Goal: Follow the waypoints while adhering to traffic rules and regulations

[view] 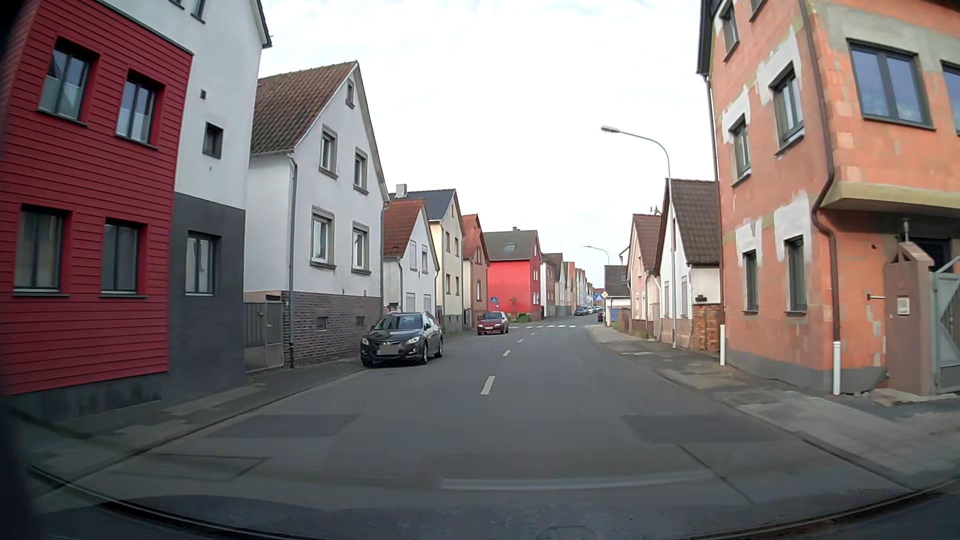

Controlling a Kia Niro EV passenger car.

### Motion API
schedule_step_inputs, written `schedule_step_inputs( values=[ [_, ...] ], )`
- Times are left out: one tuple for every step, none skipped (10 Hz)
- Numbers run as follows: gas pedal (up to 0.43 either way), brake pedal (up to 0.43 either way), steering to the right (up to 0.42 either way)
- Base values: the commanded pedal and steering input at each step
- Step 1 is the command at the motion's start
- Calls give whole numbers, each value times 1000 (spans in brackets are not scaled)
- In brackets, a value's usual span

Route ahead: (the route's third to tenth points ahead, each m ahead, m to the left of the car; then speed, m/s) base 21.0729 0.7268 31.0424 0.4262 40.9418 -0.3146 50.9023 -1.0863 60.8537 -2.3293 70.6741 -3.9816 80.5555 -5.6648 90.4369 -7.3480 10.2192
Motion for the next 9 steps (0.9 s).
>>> schedule_step_inputs(
  values=[
    [79, 0, 15],
    [79, 0, 15],
    [79, 0, 15],
    [79, 0, 15],
    [79, 0, 14],
    [79, 0, 15],
    [79, 0, 13],
    [79, 0, 13],
    [79, 0, 12]
  ],
)
